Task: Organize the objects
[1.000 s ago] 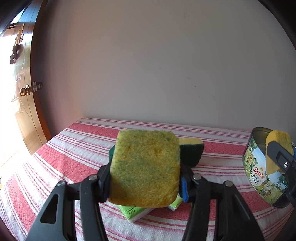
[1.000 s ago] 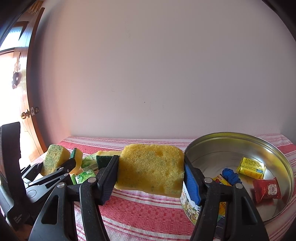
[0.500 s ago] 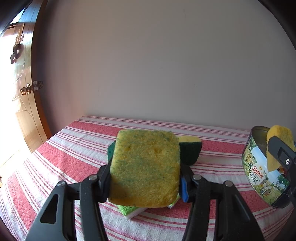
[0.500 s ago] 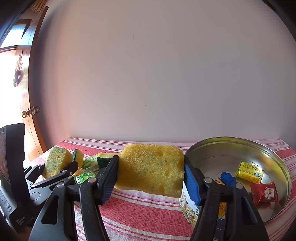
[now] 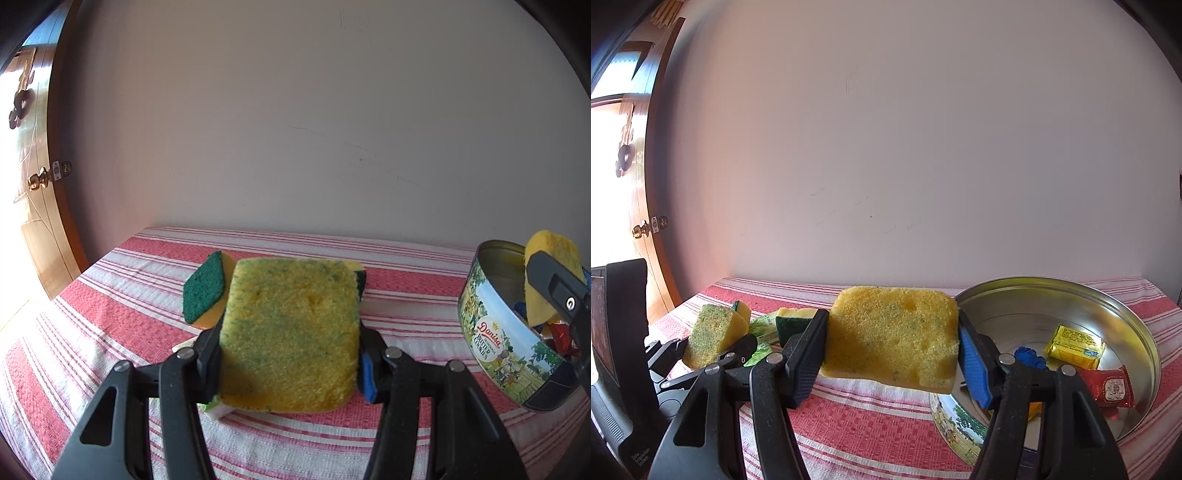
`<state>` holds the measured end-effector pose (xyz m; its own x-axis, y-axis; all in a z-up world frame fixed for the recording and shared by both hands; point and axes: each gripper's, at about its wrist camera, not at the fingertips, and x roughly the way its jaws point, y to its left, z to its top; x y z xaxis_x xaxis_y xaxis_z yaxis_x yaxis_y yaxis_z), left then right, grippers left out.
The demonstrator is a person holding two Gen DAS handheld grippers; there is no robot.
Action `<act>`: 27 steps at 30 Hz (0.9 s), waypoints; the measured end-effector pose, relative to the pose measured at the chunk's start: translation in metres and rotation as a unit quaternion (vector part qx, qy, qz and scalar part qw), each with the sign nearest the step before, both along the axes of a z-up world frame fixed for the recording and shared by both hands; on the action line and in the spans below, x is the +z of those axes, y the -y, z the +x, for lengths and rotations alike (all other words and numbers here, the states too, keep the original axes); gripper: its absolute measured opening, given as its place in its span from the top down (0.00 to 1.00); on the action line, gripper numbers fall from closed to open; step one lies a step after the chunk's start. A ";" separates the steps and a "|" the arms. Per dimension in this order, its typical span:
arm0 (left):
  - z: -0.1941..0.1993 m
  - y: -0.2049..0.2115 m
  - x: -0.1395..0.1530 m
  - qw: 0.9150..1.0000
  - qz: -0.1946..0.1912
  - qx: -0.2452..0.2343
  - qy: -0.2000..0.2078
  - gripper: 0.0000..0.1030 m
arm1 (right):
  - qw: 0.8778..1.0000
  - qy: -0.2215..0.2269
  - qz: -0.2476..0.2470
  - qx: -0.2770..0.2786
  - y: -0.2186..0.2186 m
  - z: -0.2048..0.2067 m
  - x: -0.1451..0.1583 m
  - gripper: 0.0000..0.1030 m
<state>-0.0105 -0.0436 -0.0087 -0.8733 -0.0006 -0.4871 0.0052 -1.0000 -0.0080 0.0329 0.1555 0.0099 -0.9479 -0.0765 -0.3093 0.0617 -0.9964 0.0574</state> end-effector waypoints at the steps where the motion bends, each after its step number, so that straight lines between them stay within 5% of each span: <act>1: 0.001 -0.003 0.000 1.000 0.001 -0.004 0.001 0.46 | 1.000 0.001 0.002 -0.003 -0.003 0.001 0.001 0.34; 27: 0.012 -0.118 0.020 0.993 -0.008 -0.113 -0.021 0.46 | 0.992 0.027 0.018 -0.122 -0.104 -0.003 -0.001 0.34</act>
<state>0.0016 0.0746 0.0108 -0.8714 0.1898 -0.4524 -0.2194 -0.9755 0.0133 0.0299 0.2600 0.0089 -0.9189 0.1652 -0.3582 -0.1834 -0.9829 0.0172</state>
